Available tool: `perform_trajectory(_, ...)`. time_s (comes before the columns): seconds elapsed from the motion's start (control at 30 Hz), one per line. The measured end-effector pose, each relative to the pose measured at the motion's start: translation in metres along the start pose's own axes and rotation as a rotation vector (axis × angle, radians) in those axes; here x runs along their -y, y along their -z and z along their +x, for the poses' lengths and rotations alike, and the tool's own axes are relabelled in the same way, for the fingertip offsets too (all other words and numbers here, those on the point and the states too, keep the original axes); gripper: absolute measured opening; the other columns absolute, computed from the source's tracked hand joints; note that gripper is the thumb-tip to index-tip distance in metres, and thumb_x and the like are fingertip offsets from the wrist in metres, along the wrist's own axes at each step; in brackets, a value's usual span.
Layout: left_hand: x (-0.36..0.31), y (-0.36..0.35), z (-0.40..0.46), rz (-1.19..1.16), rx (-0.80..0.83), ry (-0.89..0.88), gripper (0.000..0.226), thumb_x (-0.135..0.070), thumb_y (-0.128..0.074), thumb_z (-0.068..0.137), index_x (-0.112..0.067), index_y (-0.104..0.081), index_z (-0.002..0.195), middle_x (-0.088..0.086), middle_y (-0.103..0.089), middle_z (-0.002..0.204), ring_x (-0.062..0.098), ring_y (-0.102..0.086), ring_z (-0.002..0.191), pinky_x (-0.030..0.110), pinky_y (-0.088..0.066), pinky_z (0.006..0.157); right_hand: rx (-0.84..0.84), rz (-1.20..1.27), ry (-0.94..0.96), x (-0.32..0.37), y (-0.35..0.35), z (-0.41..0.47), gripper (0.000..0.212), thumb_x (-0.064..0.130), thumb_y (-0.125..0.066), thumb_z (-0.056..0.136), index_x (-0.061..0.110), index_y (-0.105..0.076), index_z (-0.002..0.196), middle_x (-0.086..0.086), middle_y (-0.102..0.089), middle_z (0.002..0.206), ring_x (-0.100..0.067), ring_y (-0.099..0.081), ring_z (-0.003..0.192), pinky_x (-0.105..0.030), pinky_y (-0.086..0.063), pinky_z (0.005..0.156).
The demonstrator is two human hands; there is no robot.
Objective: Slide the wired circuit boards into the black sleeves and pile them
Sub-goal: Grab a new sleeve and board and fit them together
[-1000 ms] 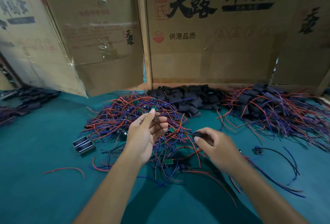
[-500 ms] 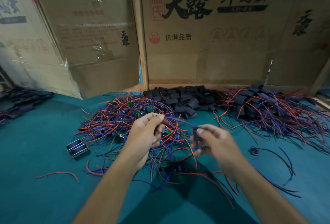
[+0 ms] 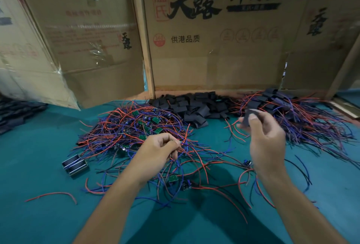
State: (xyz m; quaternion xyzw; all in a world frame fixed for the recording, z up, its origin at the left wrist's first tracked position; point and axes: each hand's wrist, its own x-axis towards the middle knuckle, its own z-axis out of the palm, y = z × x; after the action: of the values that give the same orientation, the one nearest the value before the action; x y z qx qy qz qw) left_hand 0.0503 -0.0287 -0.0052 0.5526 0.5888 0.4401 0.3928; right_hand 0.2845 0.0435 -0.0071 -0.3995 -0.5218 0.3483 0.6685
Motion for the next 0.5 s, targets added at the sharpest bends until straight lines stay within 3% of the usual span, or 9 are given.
perform_trajectory(0.07,-0.001,-0.002,-0.001,-0.015,0.034,-0.009,0.029,-0.026,-0.055,0.102,-0.017,-0.066,0.077,0.004,-0.063,0.066,0.011,-0.037,0.047,0.021,-0.035,0.049,0.269,0.014,0.088,0.007,-0.01,-0.013,0.015,0.018,-0.052,0.092,0.019,-0.066,0.097,-0.003,-0.073,0.083,-0.014,-0.069,0.079,-0.022,-0.052,0.079)
perform_trajectory(0.17,-0.004,-0.007,-0.003,-0.039,0.088,-0.033,0.029,-0.019,-0.055,0.101,-0.015,-0.065,0.074,0.005,-0.058,0.061,0.01,-0.035,0.044,0.018,-0.031,0.044,0.784,0.107,-0.059,0.011,-0.024,-0.037,0.016,0.009,-0.053,0.087,0.01,-0.067,0.093,-0.008,-0.072,0.08,-0.014,-0.066,0.074,-0.02,-0.051,0.073)
perform_trajectory(0.23,-0.004,-0.007,-0.003,-0.036,0.091,-0.031,0.029,-0.016,-0.055,0.1,-0.015,-0.065,0.073,0.007,-0.056,0.059,0.011,-0.033,0.044,0.018,-0.029,0.043,1.037,0.159,-0.165,0.013,-0.022,-0.041,0.015,0.005,-0.053,0.089,0.006,-0.067,0.095,-0.01,-0.07,0.082,-0.018,-0.064,0.075,-0.023,-0.05,0.073)
perform_trajectory(0.33,-0.003,-0.003,-0.002,-0.047,0.083,0.0,0.027,-0.016,-0.054,0.1,-0.013,-0.064,0.074,0.007,-0.055,0.058,0.013,-0.031,0.044,0.021,-0.026,0.042,1.171,0.222,-0.245,0.015,-0.017,-0.04,0.015,0.007,-0.055,0.091,-0.002,-0.063,0.099,-0.012,-0.069,0.08,-0.027,-0.063,0.078,-0.029,-0.051,0.075)
perform_trajectory(0.5,-0.001,0.007,-0.005,-0.034,0.15,0.021,0.028,-0.015,-0.054,0.098,-0.016,-0.063,0.071,0.01,-0.058,0.06,0.014,-0.038,0.045,0.019,-0.031,0.041,1.162,0.291,-0.322,0.014,-0.017,-0.038,0.015,0.012,-0.057,0.087,0.002,-0.063,0.098,-0.015,-0.064,0.074,-0.026,-0.056,0.068,-0.03,-0.046,0.065)
